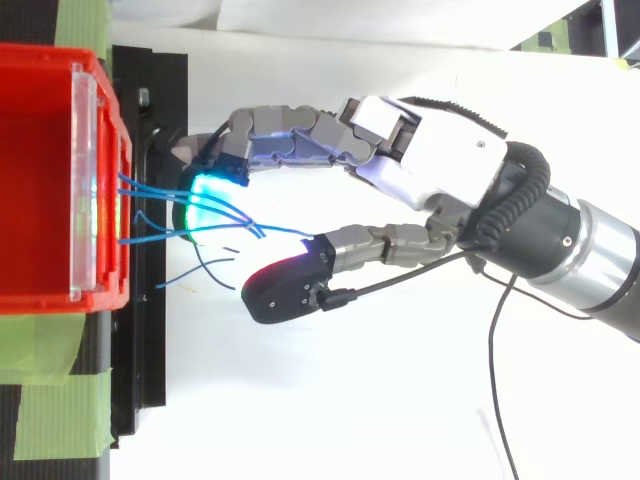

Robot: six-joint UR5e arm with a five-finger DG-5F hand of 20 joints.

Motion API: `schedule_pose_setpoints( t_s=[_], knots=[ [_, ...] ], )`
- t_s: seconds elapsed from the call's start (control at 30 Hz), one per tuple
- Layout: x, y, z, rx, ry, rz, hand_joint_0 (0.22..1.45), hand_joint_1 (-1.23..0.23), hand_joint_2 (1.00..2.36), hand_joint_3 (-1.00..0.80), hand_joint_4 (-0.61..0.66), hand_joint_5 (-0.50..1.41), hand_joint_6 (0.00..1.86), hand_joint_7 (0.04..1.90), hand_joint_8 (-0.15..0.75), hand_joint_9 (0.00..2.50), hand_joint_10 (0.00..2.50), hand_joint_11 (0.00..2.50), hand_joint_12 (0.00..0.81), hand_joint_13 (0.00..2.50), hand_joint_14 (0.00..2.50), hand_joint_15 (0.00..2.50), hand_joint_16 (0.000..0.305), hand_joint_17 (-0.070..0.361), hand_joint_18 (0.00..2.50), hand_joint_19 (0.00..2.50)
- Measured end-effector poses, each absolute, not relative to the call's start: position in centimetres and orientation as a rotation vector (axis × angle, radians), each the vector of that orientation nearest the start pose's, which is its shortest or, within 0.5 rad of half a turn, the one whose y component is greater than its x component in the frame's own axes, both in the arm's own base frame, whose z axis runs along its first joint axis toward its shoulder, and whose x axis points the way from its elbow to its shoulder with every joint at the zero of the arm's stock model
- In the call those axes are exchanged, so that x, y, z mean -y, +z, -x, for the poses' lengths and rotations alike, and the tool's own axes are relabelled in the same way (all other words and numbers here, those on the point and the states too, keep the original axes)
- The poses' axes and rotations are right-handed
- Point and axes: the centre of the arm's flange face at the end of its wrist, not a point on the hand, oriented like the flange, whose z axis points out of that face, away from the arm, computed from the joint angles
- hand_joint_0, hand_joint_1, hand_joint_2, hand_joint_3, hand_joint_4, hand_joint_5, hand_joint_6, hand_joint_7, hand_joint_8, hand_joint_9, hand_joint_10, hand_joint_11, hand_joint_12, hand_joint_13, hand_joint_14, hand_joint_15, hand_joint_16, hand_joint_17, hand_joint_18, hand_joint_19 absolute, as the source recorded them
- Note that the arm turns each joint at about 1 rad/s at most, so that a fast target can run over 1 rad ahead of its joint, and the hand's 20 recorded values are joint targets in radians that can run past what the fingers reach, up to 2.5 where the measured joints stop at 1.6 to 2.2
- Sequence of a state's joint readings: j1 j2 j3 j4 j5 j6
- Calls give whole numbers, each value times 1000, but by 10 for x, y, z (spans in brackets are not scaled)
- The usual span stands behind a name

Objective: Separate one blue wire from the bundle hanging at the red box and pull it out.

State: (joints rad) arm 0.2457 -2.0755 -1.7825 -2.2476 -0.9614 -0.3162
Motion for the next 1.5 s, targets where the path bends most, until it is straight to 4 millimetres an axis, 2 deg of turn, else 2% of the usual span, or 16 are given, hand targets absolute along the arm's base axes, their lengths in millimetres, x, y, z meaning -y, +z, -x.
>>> schedule_pose_setpoints(
  t_s=[0.83, 0.93, 1.07, 1.23, 1.5],
  knots=[
    [47, 193, -627, -937, 832, -1151, 601, -664, 1008, -402, 293, -128, 553, 1188, 339, 519, 6, 225, 413, 549, 11, 330, 57, 128, 545, 393],
    [48, 193, -626, -932, 835, -1156, 610, -689, 1009, -385, 281, -133, 577, 1167, 339, 520, 5, 226, 414, 556, 12, 337, 56, 127, 556, 390],
    [50, 193, -626, -929, 834, -1158, 620, -706, 1010, -379, 278, -150, 653, 1045, 339, 520, 5, 232, 411, 565, 12, 339, 56, 127, 566, 395],
    [50, 193, -626, -928, 832, -1159, 619, -719, 1008, -397, 281, -158, 672, 1009, 336, 517, 6, 239, 412, 568, 13, 342, 57, 127, 572, 392],
    [48, 192, -626, -939, 822, -1156, 594, -702, 1006, -415, 289, -153, 623, 1081, 333, 503, 6, 241, 416, 565, 13, 347, 57, 129, 567, 410]
  ],
)
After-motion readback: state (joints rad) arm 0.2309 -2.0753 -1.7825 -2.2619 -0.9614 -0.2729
